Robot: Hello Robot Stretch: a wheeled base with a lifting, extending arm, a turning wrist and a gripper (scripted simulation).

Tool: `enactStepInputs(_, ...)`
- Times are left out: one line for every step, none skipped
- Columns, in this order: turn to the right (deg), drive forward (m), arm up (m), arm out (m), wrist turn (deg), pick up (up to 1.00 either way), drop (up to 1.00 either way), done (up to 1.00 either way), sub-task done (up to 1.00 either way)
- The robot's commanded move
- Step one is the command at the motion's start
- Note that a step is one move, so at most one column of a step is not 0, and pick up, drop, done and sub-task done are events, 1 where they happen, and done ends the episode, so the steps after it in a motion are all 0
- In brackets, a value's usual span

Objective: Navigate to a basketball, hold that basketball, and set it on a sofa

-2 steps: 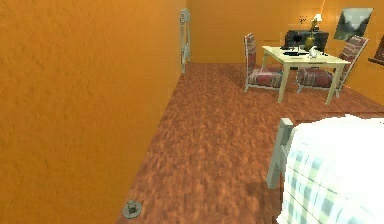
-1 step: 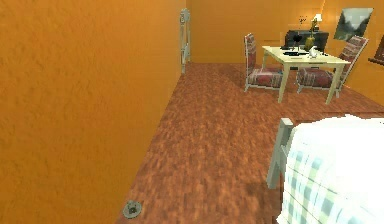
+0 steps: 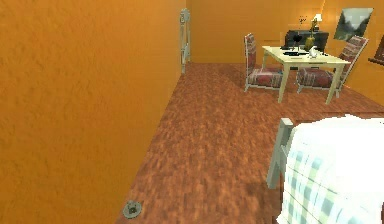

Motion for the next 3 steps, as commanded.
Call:
enactStepInputs(0.0,0.00,0.00,-0.48,0.0,0.00,0.00,0.00,0.00)
enactStepInputs(-45.0,0.00,0.00,0.00,0.0,0.00,0.00,0.00,0.00)
enactStepInputs(-45.0,0.00,0.00,0.00,0.0,0.00,0.00,0.00,0.00)
